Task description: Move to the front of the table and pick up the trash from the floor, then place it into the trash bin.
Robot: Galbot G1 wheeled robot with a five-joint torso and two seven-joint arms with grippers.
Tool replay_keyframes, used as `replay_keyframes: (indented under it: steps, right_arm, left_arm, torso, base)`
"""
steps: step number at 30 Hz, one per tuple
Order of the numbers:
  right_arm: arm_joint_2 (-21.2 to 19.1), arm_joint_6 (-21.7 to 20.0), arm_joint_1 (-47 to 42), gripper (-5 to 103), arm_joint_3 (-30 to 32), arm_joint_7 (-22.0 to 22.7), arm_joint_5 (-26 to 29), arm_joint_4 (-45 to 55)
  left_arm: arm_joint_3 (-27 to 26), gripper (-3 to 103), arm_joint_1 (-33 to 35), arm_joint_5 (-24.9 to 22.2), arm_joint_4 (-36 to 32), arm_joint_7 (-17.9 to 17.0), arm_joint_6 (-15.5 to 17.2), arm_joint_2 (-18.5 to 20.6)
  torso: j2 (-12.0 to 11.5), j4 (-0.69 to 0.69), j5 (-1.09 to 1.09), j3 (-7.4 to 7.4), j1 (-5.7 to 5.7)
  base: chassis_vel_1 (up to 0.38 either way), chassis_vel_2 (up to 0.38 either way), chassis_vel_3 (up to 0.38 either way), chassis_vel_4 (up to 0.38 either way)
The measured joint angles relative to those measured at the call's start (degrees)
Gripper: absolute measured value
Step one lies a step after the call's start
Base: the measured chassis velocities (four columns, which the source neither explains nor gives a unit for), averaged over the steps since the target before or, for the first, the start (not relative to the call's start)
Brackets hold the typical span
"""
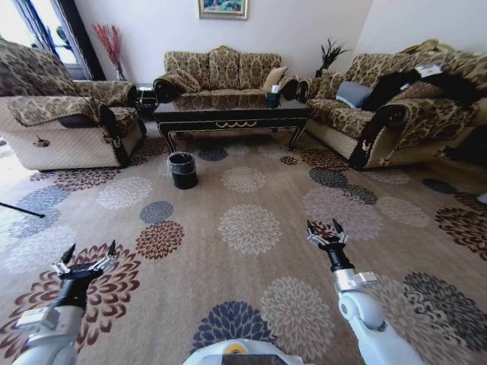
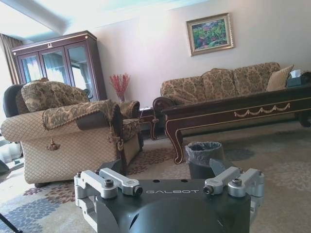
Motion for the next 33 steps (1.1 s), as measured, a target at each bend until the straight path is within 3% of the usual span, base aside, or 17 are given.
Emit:
replay_keyframes:
  steps: [21, 33]
  right_arm:
    - [0.0, -0.02, 0.01, 100, 0.02, -0.06, 0.03, 0.01]
    - [0.0, -0.03, 0.01, 100, 0.02, -0.06, 0.03, -0.01]
  left_arm:
    - [-0.34, 100, -0.16, -0.41, 0.11, 0.64, -1.98, -0.4]
    - [-0.24, 100, -0.55, -0.82, 0.72, 1.79, -2.67, -0.72]
  torso:
    - [0.29, 0.0, 0.0, 0.17, 0.03]
    - [3.07, 0.0, 0.0, 2.58, 0.46]
  base:
    - [0.0, 0.0, 0.0, 0.0]
    - [0.0, 0.0, 0.0, 0.0]
